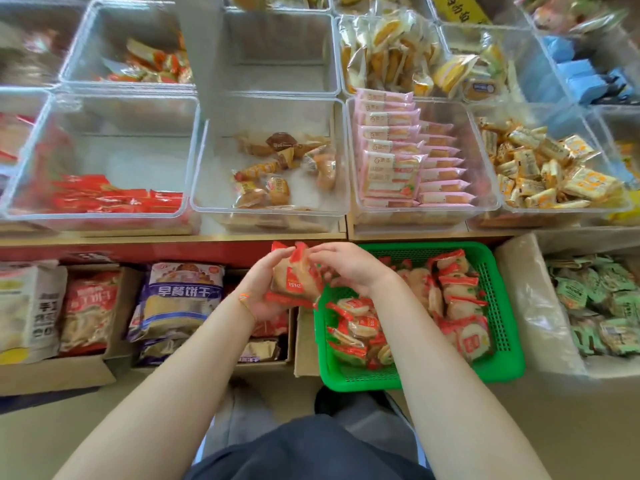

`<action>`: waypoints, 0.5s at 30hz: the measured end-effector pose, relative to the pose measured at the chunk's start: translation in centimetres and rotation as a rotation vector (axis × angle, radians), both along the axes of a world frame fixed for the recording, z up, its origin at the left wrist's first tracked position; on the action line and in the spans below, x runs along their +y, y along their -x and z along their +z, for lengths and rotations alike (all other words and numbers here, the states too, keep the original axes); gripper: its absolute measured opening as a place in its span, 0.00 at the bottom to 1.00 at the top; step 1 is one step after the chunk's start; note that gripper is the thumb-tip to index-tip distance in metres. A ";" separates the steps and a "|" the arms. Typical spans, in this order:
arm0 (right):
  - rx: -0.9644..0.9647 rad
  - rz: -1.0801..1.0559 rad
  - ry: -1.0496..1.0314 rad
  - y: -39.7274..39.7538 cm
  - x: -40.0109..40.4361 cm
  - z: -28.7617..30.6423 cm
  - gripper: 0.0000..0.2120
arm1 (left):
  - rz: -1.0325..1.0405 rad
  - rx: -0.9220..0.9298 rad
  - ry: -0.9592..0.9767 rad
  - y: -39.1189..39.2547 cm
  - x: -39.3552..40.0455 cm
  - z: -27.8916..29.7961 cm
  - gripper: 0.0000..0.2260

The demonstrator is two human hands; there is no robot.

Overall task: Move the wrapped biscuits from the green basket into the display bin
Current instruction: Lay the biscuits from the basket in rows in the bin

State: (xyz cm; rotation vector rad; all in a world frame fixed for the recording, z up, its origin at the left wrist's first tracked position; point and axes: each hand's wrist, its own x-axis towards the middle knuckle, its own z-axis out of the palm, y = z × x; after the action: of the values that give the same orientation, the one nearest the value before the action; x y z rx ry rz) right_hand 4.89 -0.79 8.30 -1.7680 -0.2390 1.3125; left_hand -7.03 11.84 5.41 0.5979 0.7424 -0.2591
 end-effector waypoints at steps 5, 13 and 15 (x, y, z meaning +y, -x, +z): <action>-0.110 -0.101 -0.019 6.8 8.2 0.4 0.13 | -0.005 -0.027 -0.065 4.6 8.0 1.0 0.12; -0.139 -0.312 -0.071 15.0 20.3 3.4 0.20 | -0.028 0.009 -0.236 15.7 23.9 2.1 0.09; -0.193 -0.279 -0.127 16.2 22.1 4.4 0.23 | -0.048 -0.026 -0.318 17.2 26.3 2.6 0.13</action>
State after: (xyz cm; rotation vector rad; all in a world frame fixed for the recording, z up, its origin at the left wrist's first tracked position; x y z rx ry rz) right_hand -11.26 21.29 12.71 -1.7483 -0.1715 0.9116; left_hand -24.24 38.12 8.00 0.9193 0.7508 -0.1778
